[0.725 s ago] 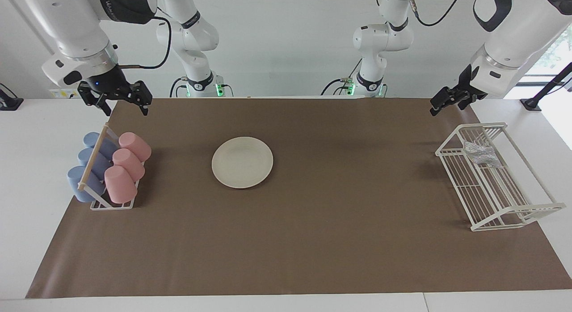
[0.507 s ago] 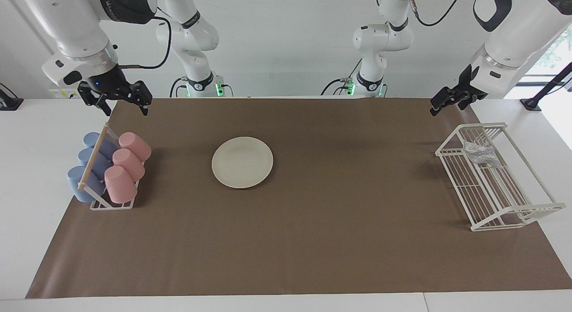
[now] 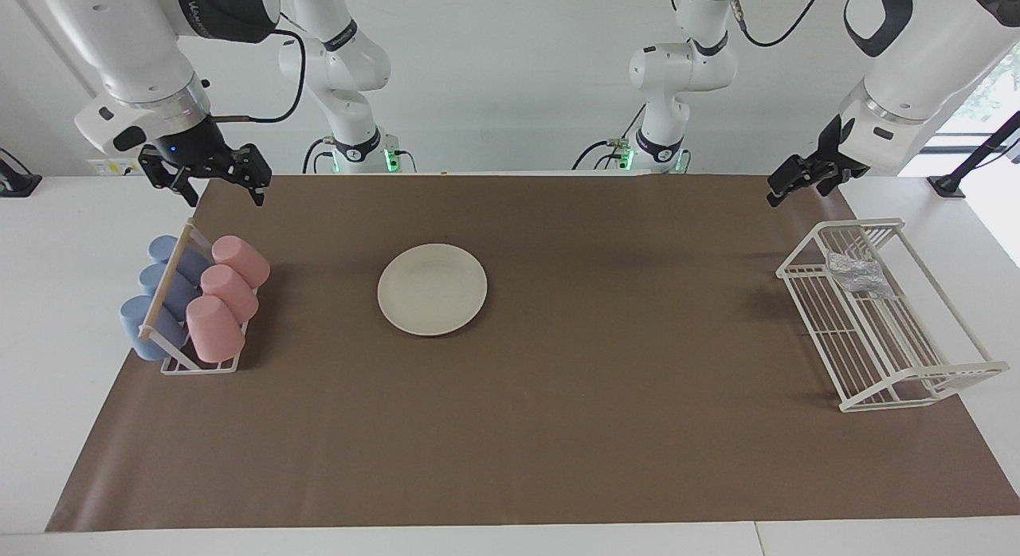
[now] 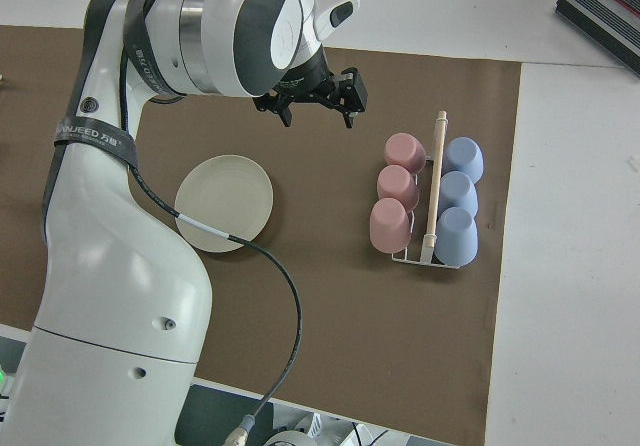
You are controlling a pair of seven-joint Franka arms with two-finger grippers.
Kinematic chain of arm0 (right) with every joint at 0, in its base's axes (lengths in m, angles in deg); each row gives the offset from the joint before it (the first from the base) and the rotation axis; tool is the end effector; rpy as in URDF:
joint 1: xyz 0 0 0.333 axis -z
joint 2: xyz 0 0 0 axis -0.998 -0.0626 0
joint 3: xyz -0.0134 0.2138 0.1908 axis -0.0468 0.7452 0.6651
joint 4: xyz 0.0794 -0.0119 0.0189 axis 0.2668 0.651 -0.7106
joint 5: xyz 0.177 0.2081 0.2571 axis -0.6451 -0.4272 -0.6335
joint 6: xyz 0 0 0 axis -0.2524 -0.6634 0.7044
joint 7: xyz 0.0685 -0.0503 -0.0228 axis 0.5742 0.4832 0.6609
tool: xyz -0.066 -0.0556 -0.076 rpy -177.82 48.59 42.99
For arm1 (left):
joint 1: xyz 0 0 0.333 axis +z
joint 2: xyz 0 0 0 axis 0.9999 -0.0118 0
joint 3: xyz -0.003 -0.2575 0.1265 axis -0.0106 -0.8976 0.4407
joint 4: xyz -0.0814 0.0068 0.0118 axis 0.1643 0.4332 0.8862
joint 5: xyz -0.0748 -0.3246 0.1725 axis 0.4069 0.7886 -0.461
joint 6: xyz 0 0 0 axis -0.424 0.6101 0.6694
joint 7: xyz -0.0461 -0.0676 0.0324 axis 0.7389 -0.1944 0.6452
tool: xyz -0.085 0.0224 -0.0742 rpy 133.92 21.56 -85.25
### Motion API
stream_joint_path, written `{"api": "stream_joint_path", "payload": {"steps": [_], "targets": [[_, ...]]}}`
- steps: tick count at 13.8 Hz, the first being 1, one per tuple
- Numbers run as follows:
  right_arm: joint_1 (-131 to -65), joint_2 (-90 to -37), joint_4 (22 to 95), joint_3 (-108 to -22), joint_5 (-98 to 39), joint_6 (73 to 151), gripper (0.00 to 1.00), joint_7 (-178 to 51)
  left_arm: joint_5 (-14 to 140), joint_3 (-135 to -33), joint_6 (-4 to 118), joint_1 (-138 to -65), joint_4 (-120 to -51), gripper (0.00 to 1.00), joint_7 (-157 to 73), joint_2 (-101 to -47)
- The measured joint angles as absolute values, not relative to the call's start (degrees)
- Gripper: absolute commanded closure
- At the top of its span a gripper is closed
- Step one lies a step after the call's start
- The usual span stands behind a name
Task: Wipe plate with sponge
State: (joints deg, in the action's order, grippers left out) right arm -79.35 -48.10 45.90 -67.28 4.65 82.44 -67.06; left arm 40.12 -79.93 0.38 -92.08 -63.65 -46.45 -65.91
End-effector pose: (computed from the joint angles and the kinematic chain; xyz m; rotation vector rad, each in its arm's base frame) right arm 0.5300 -0.0278 0.5808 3.0815 0.0648 -0.0766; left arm 0.5293 -0.0219 0.5769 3.1037 0.2474 -0.2147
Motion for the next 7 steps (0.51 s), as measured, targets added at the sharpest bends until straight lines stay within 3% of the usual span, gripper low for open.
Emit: {"api": "stream_joint_path", "payload": {"steps": [7], "targets": [[-79.4, -48.1, 45.9, -67.1, 4.7, 82.4, 0.0, -67.1, 39.1, -80.1, 4.8, -92.4, -68.2, 0.0, -46.8, -64.5]]}}
